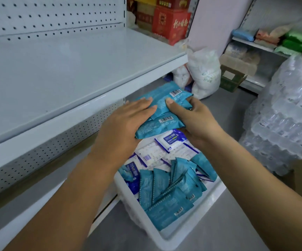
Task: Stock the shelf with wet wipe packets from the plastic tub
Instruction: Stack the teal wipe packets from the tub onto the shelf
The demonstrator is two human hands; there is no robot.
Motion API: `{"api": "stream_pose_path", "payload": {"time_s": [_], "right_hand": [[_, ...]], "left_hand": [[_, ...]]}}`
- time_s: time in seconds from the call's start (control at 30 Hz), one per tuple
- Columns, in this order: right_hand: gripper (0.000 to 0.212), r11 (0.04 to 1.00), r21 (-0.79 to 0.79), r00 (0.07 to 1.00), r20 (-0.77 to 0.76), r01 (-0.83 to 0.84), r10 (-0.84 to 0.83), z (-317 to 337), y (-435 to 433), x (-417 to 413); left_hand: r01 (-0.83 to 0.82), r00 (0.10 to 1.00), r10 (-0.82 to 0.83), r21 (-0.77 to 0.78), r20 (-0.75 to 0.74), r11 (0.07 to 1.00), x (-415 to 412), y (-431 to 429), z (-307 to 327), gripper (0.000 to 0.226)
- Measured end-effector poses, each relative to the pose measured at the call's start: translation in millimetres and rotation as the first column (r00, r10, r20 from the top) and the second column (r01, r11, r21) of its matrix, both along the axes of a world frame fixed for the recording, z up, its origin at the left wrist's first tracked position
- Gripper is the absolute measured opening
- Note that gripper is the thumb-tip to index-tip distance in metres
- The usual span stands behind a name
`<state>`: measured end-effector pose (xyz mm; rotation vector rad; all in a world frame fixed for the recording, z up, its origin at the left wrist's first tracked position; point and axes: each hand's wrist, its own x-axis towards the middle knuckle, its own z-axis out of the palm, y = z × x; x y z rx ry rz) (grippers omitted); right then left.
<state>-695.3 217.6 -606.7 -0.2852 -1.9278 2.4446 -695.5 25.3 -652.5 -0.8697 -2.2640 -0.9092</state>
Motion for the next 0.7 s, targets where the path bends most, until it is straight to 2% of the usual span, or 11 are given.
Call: {"api": "stream_pose_path", "payload": {"time_s": [0.17,0.27,0.33,0.43,0.57,0.63,0.7], "right_hand": [[0.045,0.988,0.034,0.983,-0.1,-0.149,0.152,57,-54,-3],[0.041,0.964,0.038,0.959,-0.094,-0.263,0.266,82,-100,-7],[0.04,0.937,0.072,0.935,-0.07,-0.343,0.348,92,-133,-9],[0.04,0.866,0.076,0.868,-0.024,-0.494,0.496,106,-198,-8],[0.013,0.726,0.055,0.727,-0.019,-0.685,0.687,117,-278,5],[0.015,0.687,0.055,0.688,-0.009,-0.725,0.726,118,-314,14],[0.018,0.669,0.068,0.67,-0.001,-0.741,0.742,118,-347,23]], "left_hand": [[-0.142,0.969,0.145,0.028,-0.199,0.989,17,-52,48,0.049],[-0.28,0.932,0.276,0.015,-0.233,0.96,35,-97,76,0.057],[-0.353,0.914,0.343,-0.008,-0.218,0.936,48,-130,89,0.056],[-0.441,0.884,0.433,-0.007,-0.177,0.897,80,-186,115,0.042],[-0.575,0.802,0.583,0.097,-0.129,0.812,123,-243,131,0.064],[-0.611,0.767,0.629,0.157,-0.124,0.776,139,-267,126,0.062],[-0.622,0.755,0.653,0.253,-0.055,0.741,151,-289,119,0.057]]}}
